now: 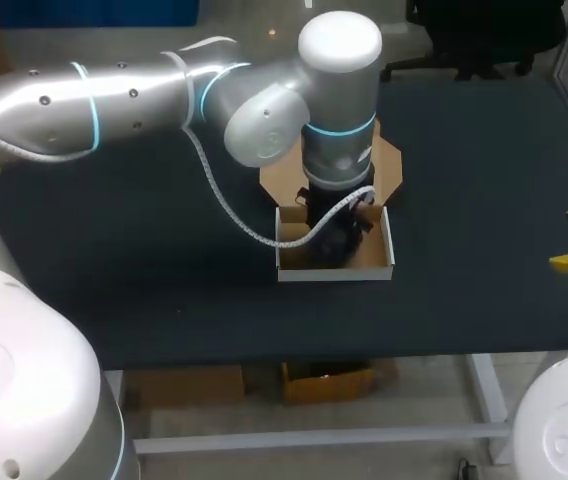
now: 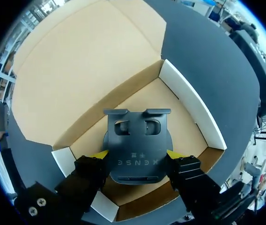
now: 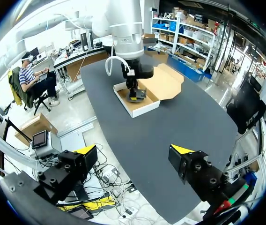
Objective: Assemble the packaging by folding the flat box into shape, placing the metal phone stand inside, and closing the box properly
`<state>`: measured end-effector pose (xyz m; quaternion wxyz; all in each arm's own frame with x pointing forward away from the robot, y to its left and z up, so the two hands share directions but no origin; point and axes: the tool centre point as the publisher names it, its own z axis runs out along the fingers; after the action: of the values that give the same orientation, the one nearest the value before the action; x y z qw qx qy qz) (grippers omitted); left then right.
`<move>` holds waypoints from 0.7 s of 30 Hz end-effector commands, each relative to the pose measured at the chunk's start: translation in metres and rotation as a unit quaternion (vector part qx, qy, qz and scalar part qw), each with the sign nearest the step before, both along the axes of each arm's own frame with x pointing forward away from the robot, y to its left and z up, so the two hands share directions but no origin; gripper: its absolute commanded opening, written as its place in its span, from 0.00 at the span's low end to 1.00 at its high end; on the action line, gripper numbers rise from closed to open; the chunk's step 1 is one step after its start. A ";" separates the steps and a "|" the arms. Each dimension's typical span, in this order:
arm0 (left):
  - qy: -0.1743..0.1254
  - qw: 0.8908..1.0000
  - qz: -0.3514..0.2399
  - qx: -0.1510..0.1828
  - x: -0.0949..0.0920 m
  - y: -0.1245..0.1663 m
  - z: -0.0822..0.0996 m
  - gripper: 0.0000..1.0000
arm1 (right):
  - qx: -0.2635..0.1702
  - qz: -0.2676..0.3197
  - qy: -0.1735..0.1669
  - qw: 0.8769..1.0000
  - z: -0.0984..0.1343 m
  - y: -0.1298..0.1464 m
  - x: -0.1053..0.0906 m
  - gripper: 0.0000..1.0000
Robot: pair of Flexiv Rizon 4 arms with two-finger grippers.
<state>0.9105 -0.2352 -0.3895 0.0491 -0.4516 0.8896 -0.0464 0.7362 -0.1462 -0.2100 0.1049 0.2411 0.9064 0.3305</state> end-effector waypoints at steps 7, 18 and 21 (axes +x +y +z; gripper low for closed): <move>0.010 1.000 0.002 0.001 0.008 0.000 -0.003 0.00 | 0.002 0.001 -0.001 1.000 0.001 -0.001 -0.001 1.00; 0.010 1.000 0.006 -0.002 0.005 0.004 -0.002 1.00 | 0.002 0.001 -0.001 1.000 0.001 -0.001 -0.001 1.00; 0.009 1.000 0.007 -0.003 0.004 0.005 -0.001 1.00 | 0.002 0.001 -0.001 1.000 0.001 -0.001 -0.001 1.00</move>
<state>0.9169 -0.2318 -0.3925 0.0374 -0.4582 0.8870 -0.0436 0.7357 -0.1461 -0.2098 0.1053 0.2411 0.9064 0.3305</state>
